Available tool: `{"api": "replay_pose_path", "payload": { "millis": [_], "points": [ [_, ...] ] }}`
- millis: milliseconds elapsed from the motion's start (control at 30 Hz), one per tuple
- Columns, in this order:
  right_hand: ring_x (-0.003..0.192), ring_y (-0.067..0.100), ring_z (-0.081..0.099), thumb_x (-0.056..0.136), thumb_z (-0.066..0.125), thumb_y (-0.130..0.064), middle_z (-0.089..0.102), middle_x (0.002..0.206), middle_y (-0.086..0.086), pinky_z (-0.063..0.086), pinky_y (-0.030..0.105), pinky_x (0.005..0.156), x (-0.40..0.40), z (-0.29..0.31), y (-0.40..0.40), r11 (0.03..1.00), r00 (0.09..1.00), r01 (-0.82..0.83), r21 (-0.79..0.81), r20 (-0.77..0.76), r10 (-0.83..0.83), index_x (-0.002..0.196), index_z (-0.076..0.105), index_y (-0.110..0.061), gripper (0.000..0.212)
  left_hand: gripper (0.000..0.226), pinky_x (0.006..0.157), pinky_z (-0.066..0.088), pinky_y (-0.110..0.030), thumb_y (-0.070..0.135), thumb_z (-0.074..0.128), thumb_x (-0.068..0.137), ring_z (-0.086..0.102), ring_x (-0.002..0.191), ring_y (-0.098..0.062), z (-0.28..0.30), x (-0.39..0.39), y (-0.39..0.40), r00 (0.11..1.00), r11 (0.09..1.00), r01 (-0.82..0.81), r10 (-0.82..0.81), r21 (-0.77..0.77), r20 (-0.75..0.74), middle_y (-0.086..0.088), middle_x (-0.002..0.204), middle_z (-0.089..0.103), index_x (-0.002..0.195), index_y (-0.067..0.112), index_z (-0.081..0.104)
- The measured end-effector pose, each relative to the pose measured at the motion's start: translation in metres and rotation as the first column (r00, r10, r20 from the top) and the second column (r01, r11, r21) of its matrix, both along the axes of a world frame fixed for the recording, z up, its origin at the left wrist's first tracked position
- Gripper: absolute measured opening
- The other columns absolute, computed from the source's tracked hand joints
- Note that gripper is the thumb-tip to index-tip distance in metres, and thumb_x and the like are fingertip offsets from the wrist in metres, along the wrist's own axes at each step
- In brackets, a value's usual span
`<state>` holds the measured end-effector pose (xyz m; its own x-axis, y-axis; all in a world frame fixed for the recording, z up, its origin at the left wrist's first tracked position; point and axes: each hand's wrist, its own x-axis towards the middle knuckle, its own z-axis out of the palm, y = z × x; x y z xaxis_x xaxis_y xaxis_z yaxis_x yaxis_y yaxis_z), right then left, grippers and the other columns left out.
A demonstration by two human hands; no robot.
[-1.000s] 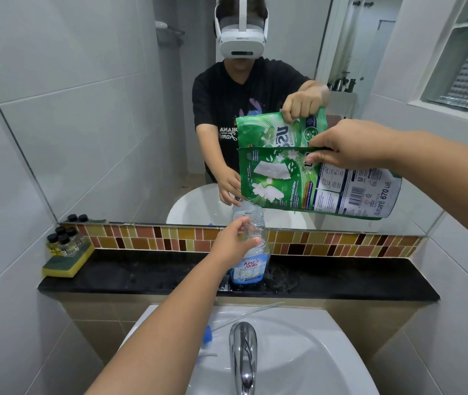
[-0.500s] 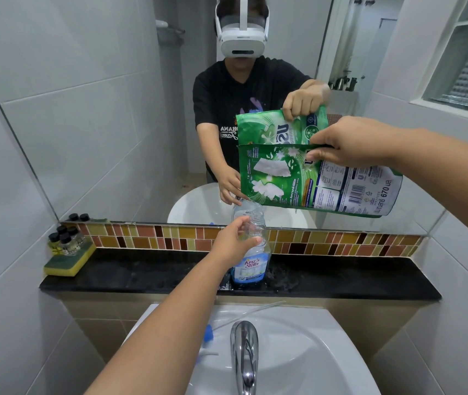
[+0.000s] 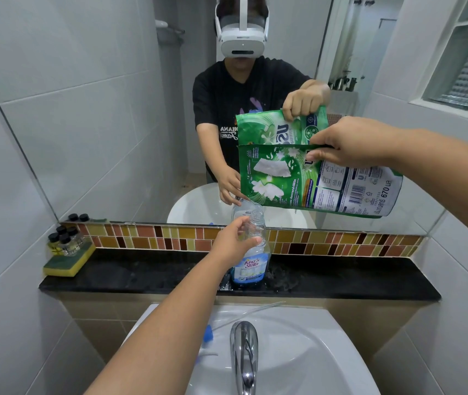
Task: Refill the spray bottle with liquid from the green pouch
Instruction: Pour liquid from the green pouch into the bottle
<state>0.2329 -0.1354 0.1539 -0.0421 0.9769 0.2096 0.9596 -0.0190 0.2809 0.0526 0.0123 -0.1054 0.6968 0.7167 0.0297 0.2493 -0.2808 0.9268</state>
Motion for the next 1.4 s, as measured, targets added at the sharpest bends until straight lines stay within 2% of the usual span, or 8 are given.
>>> {"api": "replay_pose_path", "payload": {
  "millis": [500,667,967,1033,1133,1200,1333,1400],
  "points": [
    [0.054,0.011,0.053,0.092,0.05,-0.048,0.058,0.06,-0.004,0.035,0.027,0.048,-0.002,-0.002,0.001,1.0,1.0,-0.004,0.003,0.004,0.004,0.074,0.056,-0.021,0.033,0.066,0.083,0.041,-0.027,0.032,0.074,0.084,0.047,0.121,-0.012,0.005,-0.002,-0.003,1.0,1.0,0.007,-0.007,-0.014,0.007,0.004,0.138,0.052,0.141,0.029,0.042],
    [0.05,0.008,0.05,0.091,0.051,-0.048,0.052,0.054,-0.008,0.031,0.025,0.046,-0.003,-0.002,-0.001,1.0,1.0,-0.022,0.002,-0.022,0.022,0.065,0.046,-0.026,0.034,0.064,0.078,0.041,-0.024,0.032,0.074,0.084,0.047,0.119,-0.01,0.006,-0.003,-0.004,1.0,1.0,0.007,-0.007,-0.019,0.006,0.005,0.137,0.053,0.14,0.029,0.043],
    [0.053,0.018,0.056,0.086,0.042,-0.06,0.059,0.06,-0.001,0.045,0.032,0.049,0.006,-0.021,-0.006,1.0,0.995,0.006,0.03,-0.095,-0.004,0.075,0.058,-0.016,0.047,0.066,0.073,0.04,-0.02,0.033,0.074,0.084,0.046,0.121,-0.012,0.007,-0.004,-0.004,1.0,1.0,0.003,-0.003,-0.02,0.008,0.005,0.137,0.052,0.142,0.029,0.042],
    [0.051,0.015,0.054,0.083,0.039,-0.063,0.057,0.056,-0.004,0.043,0.032,0.049,0.008,-0.029,-0.009,0.999,0.987,0.021,0.041,-0.161,-0.014,0.071,0.055,-0.021,0.047,0.065,0.069,0.04,-0.017,0.033,0.074,0.084,0.047,0.122,-0.013,0.006,-0.004,-0.003,1.0,1.0,0.001,-0.001,-0.017,0.007,0.006,0.137,0.052,0.141,0.029,0.043],
    [0.045,0.003,0.051,0.083,0.042,-0.061,0.051,0.049,-0.012,0.035,0.024,0.047,0.008,-0.042,-0.015,0.998,0.955,0.021,0.064,-0.296,-0.001,0.063,0.05,-0.04,0.031,0.066,0.063,0.038,-0.014,0.034,0.074,0.083,0.047,0.121,-0.012,0.004,-0.004,-0.001,1.0,1.0,0.002,-0.002,-0.011,0.014,0.007,0.134,0.053,0.141,0.03,0.042],
    [0.044,0.002,0.051,0.084,0.043,-0.06,0.053,0.049,-0.014,0.034,0.024,0.048,0.009,-0.051,-0.019,0.997,0.935,0.03,0.075,-0.353,-0.002,0.063,0.051,-0.05,0.024,0.066,0.066,0.039,-0.015,0.035,0.075,0.083,0.048,0.118,-0.01,0.003,-0.004,0.0,1.0,1.0,0.005,-0.005,-0.014,0.018,0.009,0.132,0.053,0.141,0.03,0.043],
    [0.048,0.005,0.055,0.088,0.047,-0.055,0.065,0.059,-0.006,0.038,0.025,0.047,0.018,-0.065,-0.025,0.991,0.928,0.101,0.092,-0.369,-0.06,0.083,0.065,-0.032,0.03,0.063,0.081,0.04,-0.027,0.037,0.075,0.082,0.048,0.115,-0.009,0.002,-0.003,0.002,1.0,1.0,0.003,-0.002,-0.023,0.014,0.009,0.13,0.055,0.138,0.032,0.045],
    [0.047,0.006,0.054,0.087,0.045,-0.056,0.062,0.056,-0.005,0.035,0.023,0.044,0.019,-0.074,-0.03,0.987,0.918,0.112,0.115,-0.392,-0.058,0.078,0.061,-0.028,0.034,0.062,0.082,0.04,-0.029,0.037,0.075,0.082,0.048,0.114,-0.008,0.001,-0.004,0.002,1.0,1.0,0.003,-0.003,-0.017,0.013,0.01,0.129,0.055,0.137,0.033,0.046]
  ]
}}
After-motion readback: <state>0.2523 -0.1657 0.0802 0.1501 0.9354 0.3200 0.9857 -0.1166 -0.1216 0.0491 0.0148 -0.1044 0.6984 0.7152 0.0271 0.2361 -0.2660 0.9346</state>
